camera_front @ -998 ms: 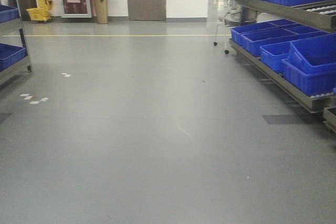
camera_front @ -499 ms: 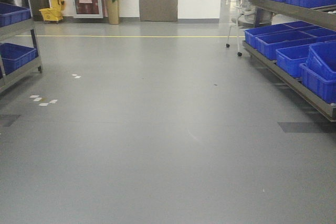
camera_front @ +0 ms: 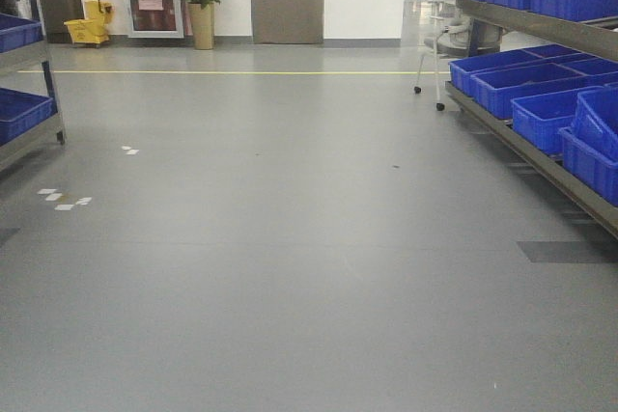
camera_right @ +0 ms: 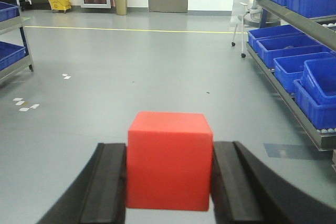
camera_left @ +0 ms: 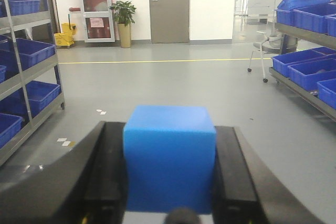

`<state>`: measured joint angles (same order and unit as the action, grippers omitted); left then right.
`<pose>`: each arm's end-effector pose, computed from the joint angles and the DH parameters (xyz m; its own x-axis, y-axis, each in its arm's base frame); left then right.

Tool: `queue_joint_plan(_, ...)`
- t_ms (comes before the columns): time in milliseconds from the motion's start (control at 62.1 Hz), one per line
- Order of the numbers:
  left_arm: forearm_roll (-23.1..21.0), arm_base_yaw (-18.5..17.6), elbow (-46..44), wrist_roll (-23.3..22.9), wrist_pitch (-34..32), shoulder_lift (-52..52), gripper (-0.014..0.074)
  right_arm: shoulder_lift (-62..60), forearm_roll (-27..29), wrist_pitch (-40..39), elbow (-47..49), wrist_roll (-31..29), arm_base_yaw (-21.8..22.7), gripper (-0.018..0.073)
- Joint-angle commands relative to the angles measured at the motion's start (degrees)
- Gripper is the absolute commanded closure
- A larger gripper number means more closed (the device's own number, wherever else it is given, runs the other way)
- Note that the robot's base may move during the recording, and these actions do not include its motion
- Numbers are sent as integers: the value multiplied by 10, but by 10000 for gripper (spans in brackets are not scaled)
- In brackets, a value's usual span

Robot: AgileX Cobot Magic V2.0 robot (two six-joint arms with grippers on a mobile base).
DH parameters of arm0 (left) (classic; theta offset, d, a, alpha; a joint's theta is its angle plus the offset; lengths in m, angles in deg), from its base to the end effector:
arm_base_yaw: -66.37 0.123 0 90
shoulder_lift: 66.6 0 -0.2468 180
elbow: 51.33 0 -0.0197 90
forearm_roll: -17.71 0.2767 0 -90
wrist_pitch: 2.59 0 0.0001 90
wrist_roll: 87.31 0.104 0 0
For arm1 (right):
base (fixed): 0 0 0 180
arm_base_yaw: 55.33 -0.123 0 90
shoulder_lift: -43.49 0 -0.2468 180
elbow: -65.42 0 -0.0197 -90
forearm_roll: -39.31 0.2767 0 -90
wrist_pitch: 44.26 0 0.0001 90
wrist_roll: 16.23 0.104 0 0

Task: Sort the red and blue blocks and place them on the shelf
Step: 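Drive forward down the aisle holding both cubes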

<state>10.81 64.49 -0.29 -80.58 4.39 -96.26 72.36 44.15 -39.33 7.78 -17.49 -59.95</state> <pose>0.1592 -0.0068 0.3135 0.0412 -0.0034 -0.9991 0.0475 0.9989 -0.0015 0.1622 0.0139 0.2760 -0.0301 0.0599 -0.9977 -0.0861 0.9943 0.0623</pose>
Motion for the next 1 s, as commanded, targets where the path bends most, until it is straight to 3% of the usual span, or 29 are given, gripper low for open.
queue_joint_plan(0, -4, 0, -21, -2, -51, -7, 471, 2, -1, -49, 17, -2, 3, 511)
queue_joint_plan(982, -4, 0, -21, -2, -51, -7, 471, 2, -1, -49, 17, -2, 3, 511)
